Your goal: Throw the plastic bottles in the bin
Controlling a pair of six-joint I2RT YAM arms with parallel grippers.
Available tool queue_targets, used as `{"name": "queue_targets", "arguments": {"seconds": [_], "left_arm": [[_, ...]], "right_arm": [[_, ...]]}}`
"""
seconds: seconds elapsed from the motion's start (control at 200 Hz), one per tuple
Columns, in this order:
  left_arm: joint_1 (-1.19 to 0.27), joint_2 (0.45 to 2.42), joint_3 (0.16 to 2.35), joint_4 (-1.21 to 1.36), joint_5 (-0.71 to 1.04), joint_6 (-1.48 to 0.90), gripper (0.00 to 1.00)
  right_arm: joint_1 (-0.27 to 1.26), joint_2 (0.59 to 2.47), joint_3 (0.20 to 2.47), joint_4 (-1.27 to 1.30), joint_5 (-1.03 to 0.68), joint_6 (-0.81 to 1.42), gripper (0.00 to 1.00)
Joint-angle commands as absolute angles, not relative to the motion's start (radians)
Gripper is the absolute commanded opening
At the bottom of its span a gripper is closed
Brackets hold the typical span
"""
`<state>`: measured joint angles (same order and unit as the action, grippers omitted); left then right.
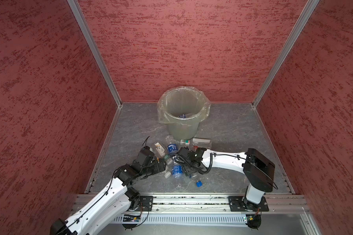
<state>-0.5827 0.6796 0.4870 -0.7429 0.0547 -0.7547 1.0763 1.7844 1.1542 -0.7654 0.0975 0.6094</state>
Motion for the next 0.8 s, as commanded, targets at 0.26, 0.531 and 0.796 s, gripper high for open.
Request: {"name": "queue_targets", "arguments": {"seconds": [0.26,0.531,0.796], "left_arm": [[-0.582,0.667,0.469,-0.736,0.064,-0.756,0.97],[-0.583,0.66,0.463,-0.736,0.061,-0.757,0.97],[-0.583,0.666,0.47,-0.736,0.062,-0.754,0.98]], "right_arm": [[1.08,1.827,1.191,-0.797,0.134,0.594,0.75],[1.081,1.857,1.194,-0.795,0.136,0.59,0.74],[1.081,1.849,1.16,-0.772,0.132,0.599,0.71]]}}
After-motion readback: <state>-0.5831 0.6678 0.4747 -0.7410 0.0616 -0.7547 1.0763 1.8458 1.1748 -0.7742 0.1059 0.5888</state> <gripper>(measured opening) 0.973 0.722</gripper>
